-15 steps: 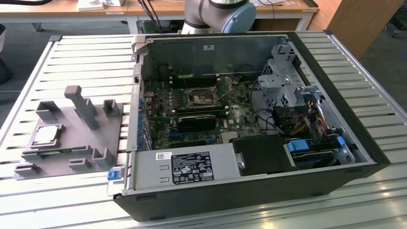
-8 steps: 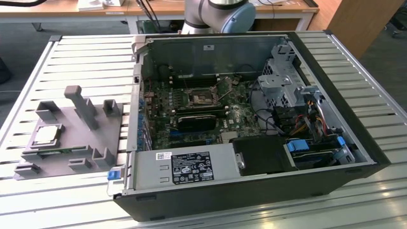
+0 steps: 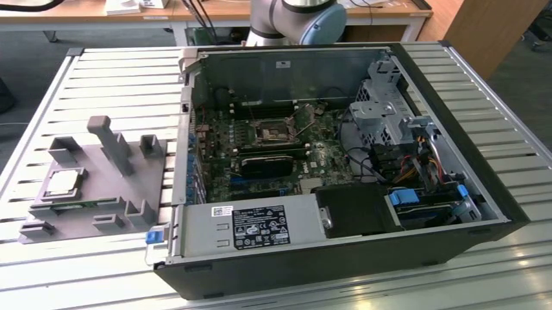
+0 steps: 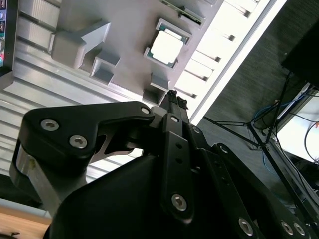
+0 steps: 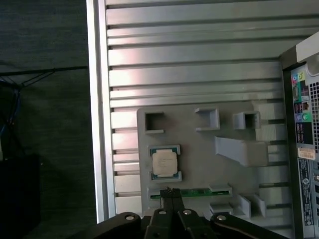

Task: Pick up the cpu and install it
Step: 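Pick up the cpu and move it towards the insertion slot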

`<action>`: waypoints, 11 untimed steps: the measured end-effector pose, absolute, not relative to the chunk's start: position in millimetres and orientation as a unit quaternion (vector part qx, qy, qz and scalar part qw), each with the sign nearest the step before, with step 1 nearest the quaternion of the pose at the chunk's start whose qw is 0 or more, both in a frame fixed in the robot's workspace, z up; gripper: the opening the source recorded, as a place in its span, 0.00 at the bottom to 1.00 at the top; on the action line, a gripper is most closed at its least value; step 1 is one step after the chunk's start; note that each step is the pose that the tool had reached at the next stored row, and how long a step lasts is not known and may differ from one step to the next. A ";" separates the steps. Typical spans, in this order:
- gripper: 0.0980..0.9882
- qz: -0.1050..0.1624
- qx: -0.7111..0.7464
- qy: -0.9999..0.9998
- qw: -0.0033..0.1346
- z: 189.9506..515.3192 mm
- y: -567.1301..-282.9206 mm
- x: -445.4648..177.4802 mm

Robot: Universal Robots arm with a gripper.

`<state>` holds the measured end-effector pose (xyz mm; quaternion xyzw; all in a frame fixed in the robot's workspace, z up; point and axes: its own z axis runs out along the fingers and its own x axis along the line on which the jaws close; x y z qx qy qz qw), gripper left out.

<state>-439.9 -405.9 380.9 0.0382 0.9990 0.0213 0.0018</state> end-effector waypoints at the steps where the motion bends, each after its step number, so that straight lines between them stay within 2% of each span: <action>1: 0.01 0.021 0.038 0.999 0.002 380.5 -406.0 -439.9; 11: 0.01 0.022 0.037 0.999 -0.003 370.2 -411.2 -439.9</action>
